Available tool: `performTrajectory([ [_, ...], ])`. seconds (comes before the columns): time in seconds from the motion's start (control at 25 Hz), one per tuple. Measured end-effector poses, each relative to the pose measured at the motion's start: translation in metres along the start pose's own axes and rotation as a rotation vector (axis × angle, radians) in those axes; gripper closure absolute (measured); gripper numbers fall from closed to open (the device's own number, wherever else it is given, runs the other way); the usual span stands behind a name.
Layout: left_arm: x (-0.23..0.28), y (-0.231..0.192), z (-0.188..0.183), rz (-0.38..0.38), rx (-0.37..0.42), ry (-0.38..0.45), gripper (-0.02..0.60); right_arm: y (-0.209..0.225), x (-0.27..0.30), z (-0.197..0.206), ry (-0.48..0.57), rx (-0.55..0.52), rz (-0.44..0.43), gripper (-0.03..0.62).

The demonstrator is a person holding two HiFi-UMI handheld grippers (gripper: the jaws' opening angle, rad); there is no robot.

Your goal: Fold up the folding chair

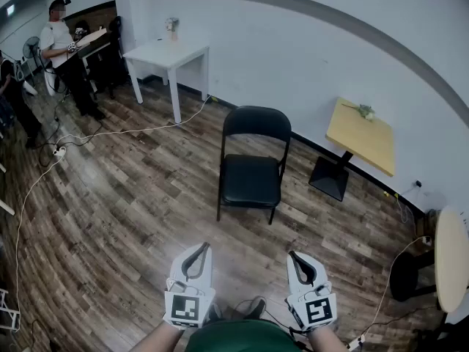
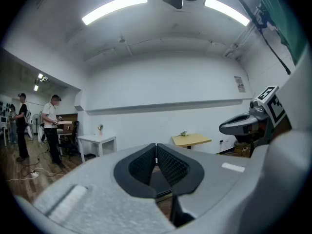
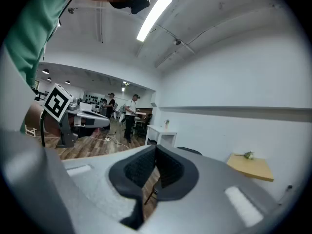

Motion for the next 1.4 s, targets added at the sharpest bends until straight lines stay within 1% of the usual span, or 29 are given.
performTrajectory([
  [0.08,0.006,0.003,0.002,-0.001,0.007,-0.013,0.563,0.008,0.002,-0.002,-0.027,-0.018,0.011,0.591],
  [0.2,0.016,0.006,0.003,-0.004,0.005,-0.023,0.563,0.016,0.004,0.003,-0.043,-0.020,-0.003,0.591],
  [0.32,0.026,0.012,0.006,-0.008,0.006,-0.033,0.563,0.028,0.007,0.006,-0.024,-0.003,0.000,0.591],
  [0.44,0.037,0.020,0.000,-0.021,-0.004,-0.021,0.563,0.043,0.008,0.014,0.001,0.018,-0.012,0.591],
  [0.6,0.058,0.037,0.001,-0.044,0.009,-0.037,0.563,0.075,0.009,0.023,0.008,0.038,-0.028,0.591],
  [0.72,0.076,0.054,0.000,-0.055,-0.027,-0.047,0.563,0.105,0.010,0.025,0.046,0.065,-0.041,0.591],
  [0.8,0.085,0.066,0.002,-0.065,-0.033,-0.062,0.563,0.125,0.011,0.027,0.067,0.076,-0.049,0.591],
  [1.0,0.099,0.094,-0.001,-0.121,0.001,-0.082,0.563,0.164,0.015,0.041,0.092,0.103,-0.087,0.591],
  [1.16,0.108,0.097,-0.002,-0.168,-0.012,-0.116,0.563,0.180,0.025,0.045,0.083,0.116,-0.118,0.591],
  [1.32,0.122,0.092,0.001,-0.176,0.006,-0.117,0.561,0.190,0.036,0.047,0.094,0.116,-0.118,0.591],
  [1.4,0.135,0.087,0.004,-0.169,-0.006,-0.117,0.561,0.196,0.045,0.052,0.084,0.119,-0.110,0.591],
])
Point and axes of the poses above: the fingertips, and each gripper's own axes: x forward along the fingers, y to its right, z out of its underside, the point moved 5 cm from there along -x, backward along the fingers, and after that the axes turned 6 degrees about z, right-handed, at the moved point
